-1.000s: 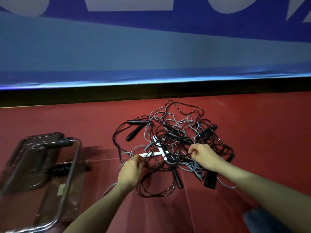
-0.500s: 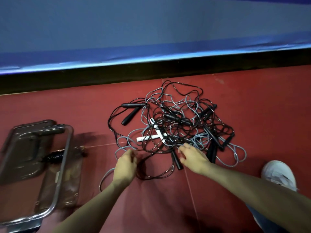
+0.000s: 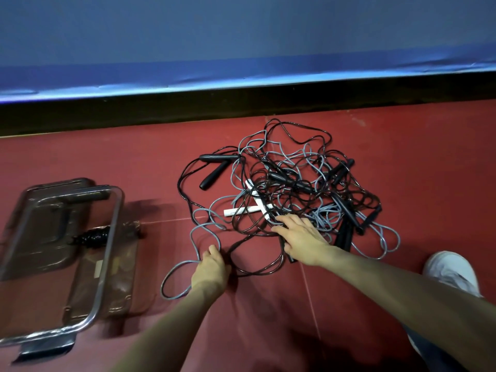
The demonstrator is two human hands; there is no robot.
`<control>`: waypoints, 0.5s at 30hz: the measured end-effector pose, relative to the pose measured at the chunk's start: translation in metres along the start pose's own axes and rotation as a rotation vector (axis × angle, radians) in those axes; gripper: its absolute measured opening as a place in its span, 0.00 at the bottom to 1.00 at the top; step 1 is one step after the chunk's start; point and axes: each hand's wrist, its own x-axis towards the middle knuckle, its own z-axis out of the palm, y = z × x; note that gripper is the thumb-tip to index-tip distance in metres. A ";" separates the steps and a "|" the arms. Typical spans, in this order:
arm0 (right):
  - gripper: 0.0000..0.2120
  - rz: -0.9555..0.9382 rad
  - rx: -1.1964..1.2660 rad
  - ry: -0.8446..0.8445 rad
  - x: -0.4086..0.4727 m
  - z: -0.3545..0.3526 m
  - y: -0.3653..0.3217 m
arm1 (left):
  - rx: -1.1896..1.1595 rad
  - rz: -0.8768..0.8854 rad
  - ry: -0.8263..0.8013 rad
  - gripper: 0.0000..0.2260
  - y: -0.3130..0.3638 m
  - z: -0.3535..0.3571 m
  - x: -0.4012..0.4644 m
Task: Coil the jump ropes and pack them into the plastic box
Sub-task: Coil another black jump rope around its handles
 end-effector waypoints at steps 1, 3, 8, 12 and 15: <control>0.28 -0.010 -0.032 -0.019 0.001 0.001 0.000 | 0.011 0.002 -0.006 0.16 0.002 0.001 -0.001; 0.29 -0.037 -0.101 -0.030 0.003 0.002 0.002 | 0.029 0.037 -0.001 0.16 0.002 0.003 -0.002; 0.30 -0.061 -0.238 0.006 0.007 -0.003 0.012 | 0.190 0.293 -0.042 0.17 -0.003 0.000 -0.006; 0.29 -0.058 -0.286 -0.003 0.008 -0.007 0.013 | 0.260 0.387 -0.124 0.15 -0.014 -0.007 -0.004; 0.27 -0.048 -0.296 -0.014 0.008 -0.008 0.012 | 0.418 0.404 -0.088 0.13 -0.017 -0.008 -0.001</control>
